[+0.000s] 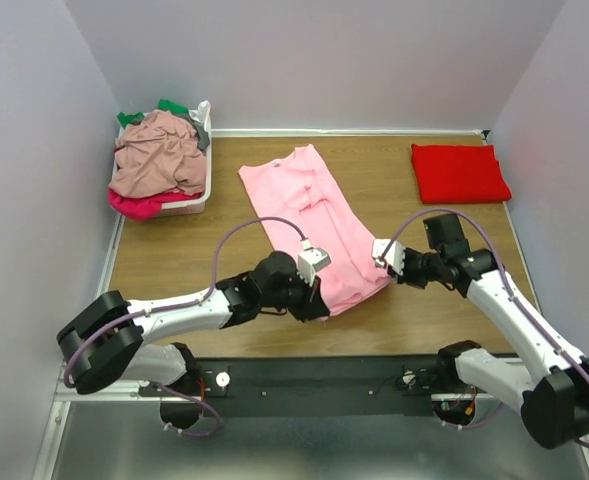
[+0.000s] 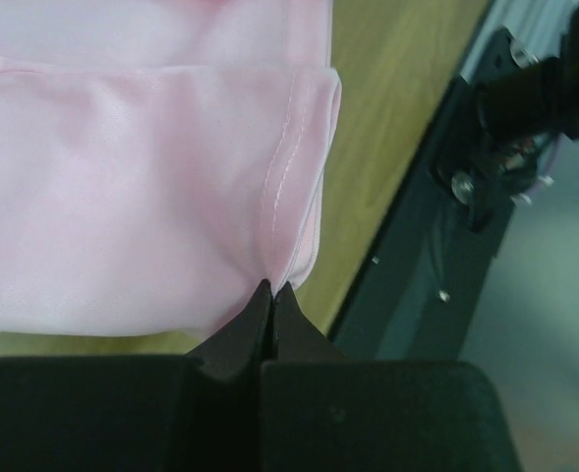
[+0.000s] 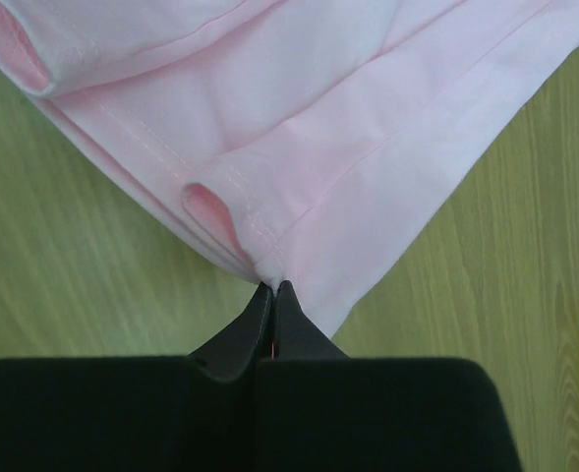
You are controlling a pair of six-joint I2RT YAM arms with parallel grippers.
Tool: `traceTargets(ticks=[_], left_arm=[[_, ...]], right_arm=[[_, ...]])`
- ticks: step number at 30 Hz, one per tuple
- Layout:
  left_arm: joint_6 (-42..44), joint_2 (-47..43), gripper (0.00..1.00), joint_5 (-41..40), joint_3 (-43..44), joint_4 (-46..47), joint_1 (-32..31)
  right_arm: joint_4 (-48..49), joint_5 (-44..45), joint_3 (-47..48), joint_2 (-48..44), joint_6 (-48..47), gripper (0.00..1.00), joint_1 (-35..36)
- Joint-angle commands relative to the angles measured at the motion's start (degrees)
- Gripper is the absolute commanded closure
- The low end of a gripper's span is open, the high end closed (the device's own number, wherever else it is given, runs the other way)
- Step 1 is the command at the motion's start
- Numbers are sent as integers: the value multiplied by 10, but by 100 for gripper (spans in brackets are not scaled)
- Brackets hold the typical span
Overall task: Fold and stack the t-shirts
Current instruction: Fold the tshirt
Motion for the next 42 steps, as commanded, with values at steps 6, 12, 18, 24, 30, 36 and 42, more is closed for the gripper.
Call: traceTargets(ticks=[6,12,18,24,30,36,42], left_arm=[[-98,-36,100,-36,-26,-1,-95],[-85,-68,100,-104,4,-72,-98],[-34,-62,100,-122,55,-111,-19],[36,-21,100,-103,102,-114,117],[77,92,100,-72,172,-83,249],[82,180,100,-54,204,-74,298],[93,168,100,-34,192,-66,300]], right_arm=[[-185,-27,3,-83,-79,99,0],[-194,-46,35,-69,-91,100,0],[-102,-52,101,32,-55,99,0],[-41,-62,277,251,-18,100,0],[-21,-72,506,475,59,100,1],[-19,-76,622,602,103,100,1],[-7,-83,622,619,112,100,0]])
